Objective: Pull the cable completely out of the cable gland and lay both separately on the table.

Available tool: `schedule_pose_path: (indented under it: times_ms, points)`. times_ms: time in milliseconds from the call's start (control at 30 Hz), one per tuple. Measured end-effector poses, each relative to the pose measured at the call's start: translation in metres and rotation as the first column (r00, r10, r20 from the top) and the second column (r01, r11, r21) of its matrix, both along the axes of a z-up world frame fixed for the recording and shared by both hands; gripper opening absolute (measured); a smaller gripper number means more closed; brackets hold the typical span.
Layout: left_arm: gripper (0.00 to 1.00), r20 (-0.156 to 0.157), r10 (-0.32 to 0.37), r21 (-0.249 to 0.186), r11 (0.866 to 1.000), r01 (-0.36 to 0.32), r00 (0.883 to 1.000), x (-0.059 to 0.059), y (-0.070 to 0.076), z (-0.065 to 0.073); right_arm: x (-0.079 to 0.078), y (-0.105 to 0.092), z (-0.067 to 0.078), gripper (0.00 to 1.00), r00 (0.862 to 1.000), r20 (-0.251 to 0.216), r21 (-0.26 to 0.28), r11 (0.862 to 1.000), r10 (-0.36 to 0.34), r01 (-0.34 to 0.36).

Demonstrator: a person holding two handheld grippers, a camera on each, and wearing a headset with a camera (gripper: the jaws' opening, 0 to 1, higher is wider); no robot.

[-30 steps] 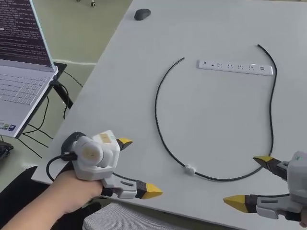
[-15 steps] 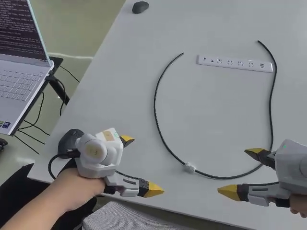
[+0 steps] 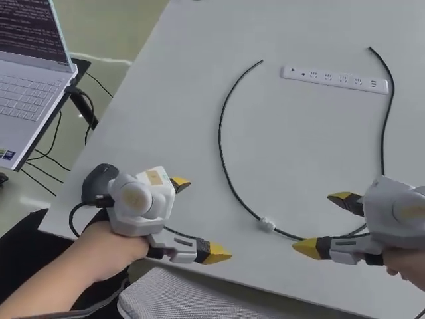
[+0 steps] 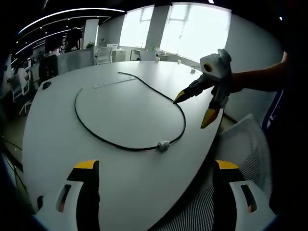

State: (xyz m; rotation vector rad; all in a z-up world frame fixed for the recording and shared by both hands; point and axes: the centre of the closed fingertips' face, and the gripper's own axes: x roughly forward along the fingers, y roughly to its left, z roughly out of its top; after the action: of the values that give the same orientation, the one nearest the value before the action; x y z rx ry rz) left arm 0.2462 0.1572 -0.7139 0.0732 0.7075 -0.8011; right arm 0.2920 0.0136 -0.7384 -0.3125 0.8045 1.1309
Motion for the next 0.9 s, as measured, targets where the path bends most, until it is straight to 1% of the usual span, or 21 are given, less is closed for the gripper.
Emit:
schedule_pose_path:
  times_ms: [100, 233, 333, 400, 467, 500, 600, 700, 767, 900]
  points:
    - [0.98, -0.003, -0.011, 0.015, 1.000, 0.011, 1.000, 0.001, -0.002, -0.003, 0.001, 0.008, -0.003, 0.77, 1.000, -0.003, -0.012, 1.000, 0.012, -0.012]
    - [0.97, -0.011, -0.015, 0.014, 1.000, 0.015, 1.000, 0.002, -0.002, -0.007, 0.003, 0.019, -0.005, 0.75, 1.000, -0.006, -0.021, 0.999, 0.029, -0.029]
    - [0.98, -0.003, -0.011, 0.025, 1.000, 0.011, 1.000, 0.004, 0.001, -0.010, 0.003, 0.024, -0.009, 0.74, 0.999, -0.014, -0.036, 0.998, 0.051, -0.052]
    - [0.97, -0.004, -0.010, 0.023, 1.000, 0.011, 1.000, 0.005, 0.003, -0.012, 0.003, 0.026, -0.013, 0.73, 0.998, -0.014, -0.050, 0.997, 0.065, -0.065]
    - [0.97, -0.006, -0.008, 0.019, 1.000, 0.008, 1.000, 0.005, 0.004, -0.014, 0.003, 0.029, -0.016, 0.72, 0.998, -0.022, -0.058, 0.996, 0.067, -0.068]
    - [0.97, -0.012, -0.010, 0.019, 1.000, 0.010, 1.000, 0.005, 0.005, -0.015, 0.002, 0.030, -0.018, 0.71, 0.997, -0.030, -0.060, 0.996, 0.068, -0.070]
    - [0.97, -0.016, 0.007, 0.010, 1.000, -0.007, 1.000, 0.006, 0.007, -0.017, 0.002, 0.033, -0.024, 0.68, 0.996, -0.037, -0.077, 0.994, 0.079, -0.082]
    - [0.97, -0.025, 0.008, 0.003, 1.000, -0.008, 1.000, 0.003, 0.005, -0.021, 0.001, 0.035, -0.029, 0.65, 0.995, -0.047, -0.092, 0.991, 0.091, -0.095]
    - [0.97, -0.029, -0.001, 0.007, 1.000, 0.002, 1.000, -0.001, 0.003, -0.025, 0.001, 0.036, -0.034, 0.64, 0.994, -0.051, -0.096, 0.990, 0.096, -0.101]
    - [0.97, -0.034, -0.001, 0.004, 1.000, 0.001, 0.999, -0.003, 0.002, -0.027, 0.000, 0.041, -0.038, 0.60, 0.993, -0.065, -0.103, 0.989, 0.103, -0.110]
